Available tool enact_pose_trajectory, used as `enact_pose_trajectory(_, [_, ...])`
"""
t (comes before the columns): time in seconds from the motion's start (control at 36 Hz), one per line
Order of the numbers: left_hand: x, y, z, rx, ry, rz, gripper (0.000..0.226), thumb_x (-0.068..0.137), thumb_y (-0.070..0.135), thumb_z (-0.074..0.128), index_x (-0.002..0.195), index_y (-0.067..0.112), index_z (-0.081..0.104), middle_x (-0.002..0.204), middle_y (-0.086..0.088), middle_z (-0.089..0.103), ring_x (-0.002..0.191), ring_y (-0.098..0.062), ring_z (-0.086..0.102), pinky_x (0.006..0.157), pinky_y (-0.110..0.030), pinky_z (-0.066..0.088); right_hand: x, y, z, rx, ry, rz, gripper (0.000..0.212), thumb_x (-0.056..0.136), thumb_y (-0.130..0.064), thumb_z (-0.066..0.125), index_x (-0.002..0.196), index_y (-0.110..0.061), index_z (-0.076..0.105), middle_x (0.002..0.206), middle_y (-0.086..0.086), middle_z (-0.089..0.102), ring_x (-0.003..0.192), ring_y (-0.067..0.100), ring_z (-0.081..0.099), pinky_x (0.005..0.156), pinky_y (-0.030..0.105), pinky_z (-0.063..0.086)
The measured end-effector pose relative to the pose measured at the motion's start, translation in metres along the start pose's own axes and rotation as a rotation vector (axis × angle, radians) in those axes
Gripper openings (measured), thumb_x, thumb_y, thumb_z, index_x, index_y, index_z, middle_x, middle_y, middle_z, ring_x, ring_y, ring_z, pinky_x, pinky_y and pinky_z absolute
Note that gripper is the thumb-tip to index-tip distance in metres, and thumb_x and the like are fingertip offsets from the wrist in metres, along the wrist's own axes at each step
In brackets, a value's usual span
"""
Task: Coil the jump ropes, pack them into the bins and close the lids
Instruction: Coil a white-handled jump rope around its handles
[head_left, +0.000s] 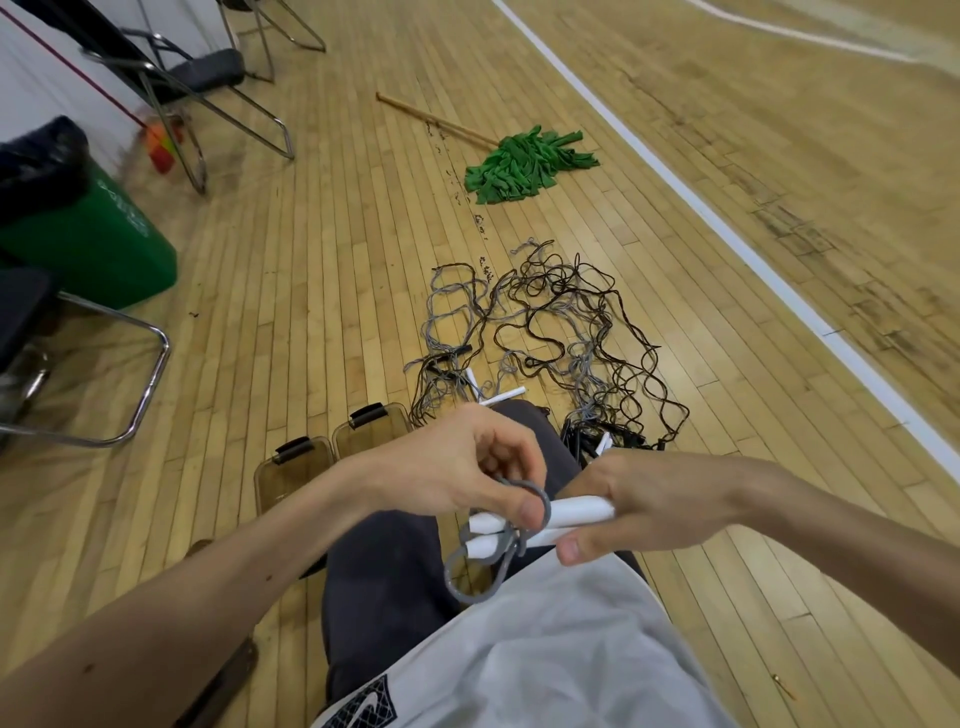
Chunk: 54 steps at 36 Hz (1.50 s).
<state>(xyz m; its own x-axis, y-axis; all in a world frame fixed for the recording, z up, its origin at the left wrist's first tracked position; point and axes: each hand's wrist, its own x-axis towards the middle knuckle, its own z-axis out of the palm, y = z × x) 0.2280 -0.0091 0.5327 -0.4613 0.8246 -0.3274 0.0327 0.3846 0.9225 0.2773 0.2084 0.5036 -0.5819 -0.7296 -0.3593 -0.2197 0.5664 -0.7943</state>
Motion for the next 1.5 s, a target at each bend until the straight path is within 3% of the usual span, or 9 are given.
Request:
enact_pose_trajectory(0.19, [0.002,-0.007,0.007,-0.024,0.11,0.035,0.041,0.074,0.077,0.059,0.074,0.036,0.063,0.063,0.015,0.051,0.055,-0.004,0.04,0.053,-0.015,0.032,-0.005,0.003,-0.007,0.012,0.134,-0.054,0.042,0.095,-0.051,0.062,0.073,-0.016,0.053,0.062,-0.002,0.044,0.054,0.009,0.037,0.052,0.025,0.03])
enact_pose_trajectory(0.36, [0.002,-0.009,0.009,-0.173,0.131,0.067,0.033,0.086,0.056,0.05,0.068,0.031,0.06,0.061,0.015,0.053,0.05,-0.001,0.043,0.051,-0.011,0.035,-0.003,0.003,-0.01,0.038,0.247,-0.106,0.039,0.092,-0.053,0.062,0.073,-0.02,0.054,0.066,0.006,0.049,0.054,0.012,0.041,0.051,0.024,0.03])
enact_pose_trajectory(0.47, [0.001,-0.012,0.013,-0.287,0.12,0.083,0.05,0.079,0.072,0.06,0.075,0.022,0.058,0.062,0.007,0.049,0.046,-0.002,0.039,0.044,-0.014,0.032,-0.002,0.004,-0.011,0.061,0.289,-0.114,0.037,0.09,-0.054,0.063,0.073,-0.022,0.056,0.064,-0.005,0.049,0.055,0.007,0.042,0.052,0.022,0.031])
enact_pose_trajectory(0.67, [0.003,-0.022,0.013,-0.291,0.157,0.085,0.055,0.076,0.075,0.063,0.069,0.021,0.054,0.06,0.008,0.044,0.048,-0.006,0.036,0.047,-0.018,0.03,0.0,0.006,-0.007,0.1,0.333,-0.131,0.066,0.077,-0.089,0.044,0.067,-0.023,0.049,0.06,-0.009,0.041,0.052,0.008,0.035,0.049,0.022,0.025])
enact_pose_trajectory(0.81, [0.0,-0.043,0.011,-0.322,0.272,-0.039,0.03,0.076,0.045,0.073,0.093,0.028,0.054,0.061,0.019,0.057,0.056,0.003,0.046,0.059,-0.018,0.031,0.002,0.004,-0.009,0.192,0.343,-0.117,0.06,0.078,-0.088,0.042,0.064,-0.03,0.049,0.057,-0.012,0.044,0.049,0.007,0.037,0.05,0.019,0.03])
enact_pose_trajectory(0.89, [0.007,-0.036,0.017,-0.328,0.228,-0.052,0.014,0.083,0.042,0.051,0.071,0.035,0.054,0.051,0.017,0.036,0.046,-0.003,0.024,0.052,-0.025,0.016,0.002,0.005,-0.011,0.223,0.361,-0.105,0.054,0.081,-0.082,0.046,0.067,-0.031,0.057,0.055,-0.012,0.047,0.047,0.005,0.039,0.049,0.016,0.032])
enact_pose_trajectory(1.0, [0.011,-0.039,0.02,-0.404,0.295,-0.142,0.047,0.097,0.052,0.046,0.057,0.03,0.055,0.051,0.011,0.031,0.047,-0.008,0.02,0.053,-0.03,0.014,0.005,0.009,-0.014,0.296,0.409,-0.072,0.049,0.083,-0.068,0.047,0.069,-0.023,0.06,0.053,-0.009,0.045,0.045,0.004,0.037,0.048,0.015,0.031])
enact_pose_trajectory(1.33, [0.01,-0.055,0.023,-0.252,0.317,-0.185,0.042,0.103,0.047,0.033,0.085,0.012,0.049,0.056,0.005,0.029,0.047,-0.011,0.024,0.048,-0.026,0.027,0.022,0.033,-0.023,0.197,0.56,0.12,0.055,0.09,-0.071,0.046,0.072,-0.022,0.063,0.056,-0.006,0.048,0.049,0.014,0.039,0.05,0.029,0.033])
enact_pose_trajectory(1.5, [0.009,-0.057,0.029,0.104,0.369,-0.236,0.03,0.108,0.034,0.037,0.099,0.013,0.056,0.059,0.004,0.049,0.049,-0.011,0.045,0.05,-0.028,0.04,0.03,0.041,-0.021,0.055,0.58,0.218,0.054,0.092,-0.067,0.044,0.069,-0.02,0.057,0.053,-0.009,0.042,0.043,0.007,0.033,0.05,0.029,0.03])
